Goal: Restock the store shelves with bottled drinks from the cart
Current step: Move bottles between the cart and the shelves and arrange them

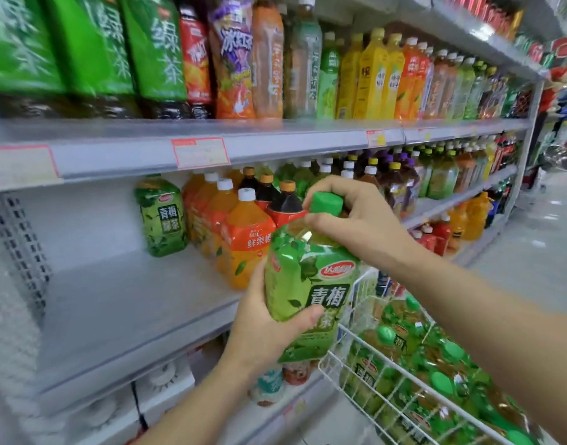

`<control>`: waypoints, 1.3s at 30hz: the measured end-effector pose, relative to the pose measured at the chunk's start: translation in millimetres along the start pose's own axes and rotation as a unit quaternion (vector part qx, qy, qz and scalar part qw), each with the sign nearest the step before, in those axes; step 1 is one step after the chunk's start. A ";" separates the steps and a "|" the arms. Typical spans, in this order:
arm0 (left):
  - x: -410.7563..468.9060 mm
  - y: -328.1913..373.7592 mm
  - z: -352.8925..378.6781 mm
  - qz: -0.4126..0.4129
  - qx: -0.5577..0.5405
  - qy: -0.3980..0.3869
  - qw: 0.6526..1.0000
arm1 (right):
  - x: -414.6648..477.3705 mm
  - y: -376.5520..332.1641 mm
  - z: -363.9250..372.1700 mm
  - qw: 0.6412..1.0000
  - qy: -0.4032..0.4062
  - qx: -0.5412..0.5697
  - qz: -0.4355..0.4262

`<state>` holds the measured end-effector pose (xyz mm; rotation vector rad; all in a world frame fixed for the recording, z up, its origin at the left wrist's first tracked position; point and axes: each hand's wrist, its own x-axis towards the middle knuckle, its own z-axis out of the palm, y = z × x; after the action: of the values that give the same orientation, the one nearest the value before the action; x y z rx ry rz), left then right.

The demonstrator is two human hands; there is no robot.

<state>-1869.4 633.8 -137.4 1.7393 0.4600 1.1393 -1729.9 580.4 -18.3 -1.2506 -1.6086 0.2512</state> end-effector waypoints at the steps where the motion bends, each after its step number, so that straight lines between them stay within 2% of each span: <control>1: 0.6 5.2 -8.1 0.020 0.010 0.035 0.999 | 7.1 -8.0 6.4 1.000 -0.006 0.017 -0.010; 5: 10.8 31.3 -42.9 0.058 0.067 0.136 0.987 | 38.6 -34.3 17.3 0.995 -0.033 0.079 -0.047; 8: 1.9 31.6 -70.5 0.048 0.123 0.176 0.976 | 54.3 -18.8 27.2 0.997 -0.045 0.057 -0.023; 13: -9.9 1.0 -111.8 0.009 0.215 0.197 0.957 | 69.0 70.7 64.4 0.988 -0.062 -0.122 0.078; 18: -0.3 -26.7 -142.0 -0.001 0.267 0.244 0.932 | 86.4 109.2 108.3 0.962 -0.076 -0.260 0.026; 23: 21.1 -48.5 -162.3 -0.041 0.232 0.280 0.931 | 97.4 116.3 117.5 0.950 -0.088 -0.297 0.036; 31: 52.0 -89.9 -176.3 -0.137 0.180 0.272 0.935 | 91.7 122.8 122.9 0.950 -0.060 -0.305 0.017; 34: 61.9 -95.6 -177.0 -0.144 0.177 0.252 0.941 | 89.6 123.1 122.5 0.948 -0.053 -0.314 0.012; 39: 85.6 -101.9 -185.6 -0.129 0.244 0.240 0.931 | 86.4 122.8 123.4 0.943 -0.047 -0.328 0.001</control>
<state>-1966.8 838.2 -167.4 1.7233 1.3286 1.3290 -1749.7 752.8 -105.7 -1.7572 -1.8471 -0.2568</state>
